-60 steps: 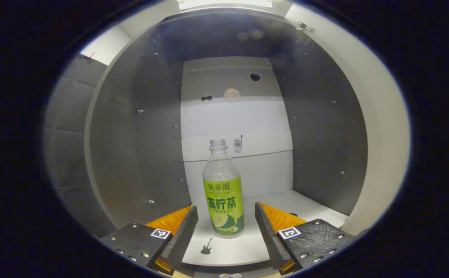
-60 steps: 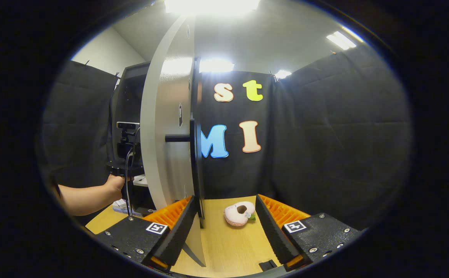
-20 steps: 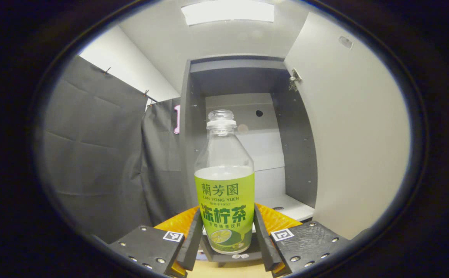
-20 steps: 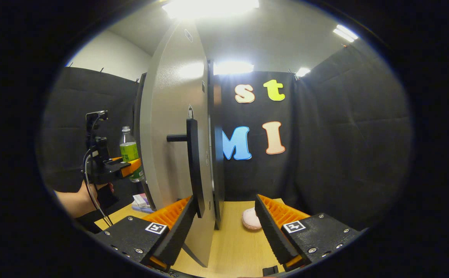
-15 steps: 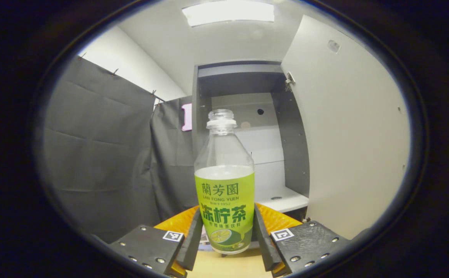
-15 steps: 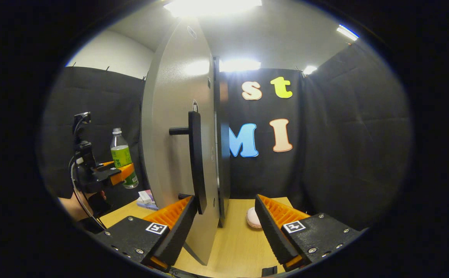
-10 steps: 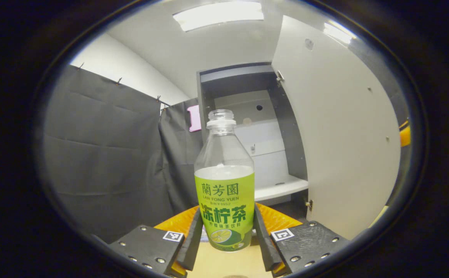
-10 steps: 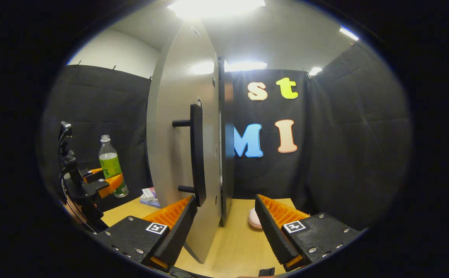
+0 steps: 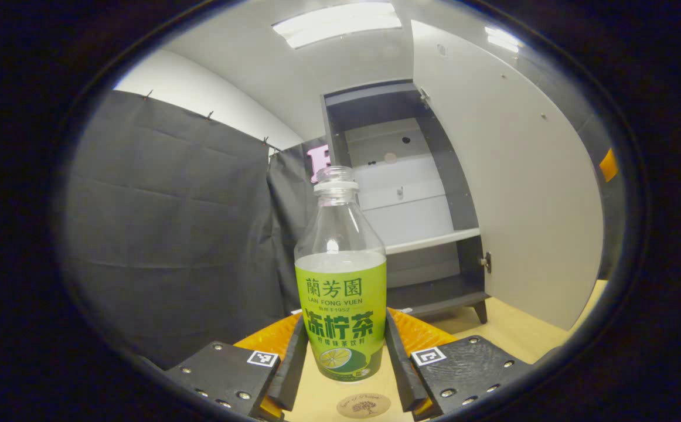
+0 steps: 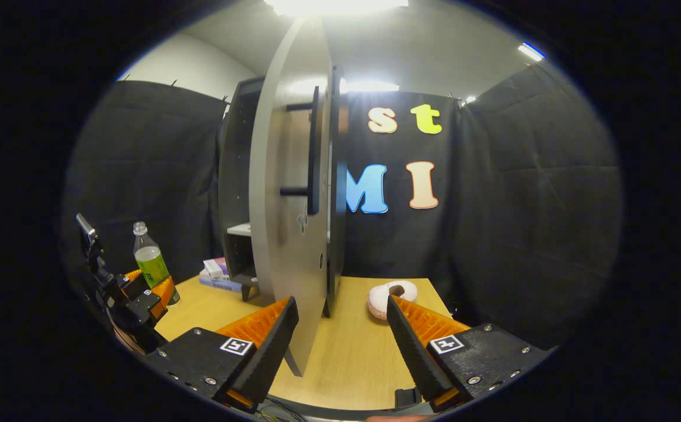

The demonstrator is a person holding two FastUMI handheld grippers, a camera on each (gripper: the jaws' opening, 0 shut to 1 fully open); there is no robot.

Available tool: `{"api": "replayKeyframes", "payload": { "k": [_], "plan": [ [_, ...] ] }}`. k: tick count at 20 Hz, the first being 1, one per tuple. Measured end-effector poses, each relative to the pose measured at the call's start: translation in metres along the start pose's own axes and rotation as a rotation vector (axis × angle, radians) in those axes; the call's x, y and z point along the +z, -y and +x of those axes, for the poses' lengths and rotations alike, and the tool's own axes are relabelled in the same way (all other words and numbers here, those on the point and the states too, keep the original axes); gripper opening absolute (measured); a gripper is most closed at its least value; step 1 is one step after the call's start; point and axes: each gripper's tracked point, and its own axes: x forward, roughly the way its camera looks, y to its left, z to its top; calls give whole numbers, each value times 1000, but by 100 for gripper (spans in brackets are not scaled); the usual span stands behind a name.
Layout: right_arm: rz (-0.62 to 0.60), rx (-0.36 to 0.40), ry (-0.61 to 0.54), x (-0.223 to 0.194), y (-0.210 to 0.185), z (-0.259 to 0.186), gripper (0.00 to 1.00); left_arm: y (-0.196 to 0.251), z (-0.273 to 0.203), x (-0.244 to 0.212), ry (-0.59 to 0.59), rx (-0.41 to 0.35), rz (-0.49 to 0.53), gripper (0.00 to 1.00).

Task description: Open the cabinet door with the right hand, grasp the bottle in the cabinet with the left hand and place it on the coaster, then close the cabinet door with the right hand.

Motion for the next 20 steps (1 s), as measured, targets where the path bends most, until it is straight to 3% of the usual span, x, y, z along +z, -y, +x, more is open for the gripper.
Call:
{"api": "replayKeyframes", "payload": {
  "k": [3, 8, 13, 14, 15, 19, 20],
  "plan": [
    [-77, 20, -142, -66, -14, 0, 94, -3, 5, -63, -8, 10, -51, 67],
    [-76, 32, -298, -127, -18, -3, 95, -4, 10, -140, -39, 44, -49, 67],
    [-82, 66, -325, -136, -35, 5, 95, 2, 14, -173, -71, 49, -87, 67],
    [-83, 84, -321, -134, -40, 7, 95, 4, 15, -176, -75, 47, -95, 62],
    [-95, 95, -329, -136, -44, 8, 95, 5, 11, -178, -77, 47, -110, 67],
    [-68, 126, -328, -130, -54, 5, 95, 3, 2, -181, -78, 54, -136, 71],
    [-67, 130, -327, -129, -54, 4, 95, 7, 2, -178, -68, 44, -149, 83]
  ]
}}
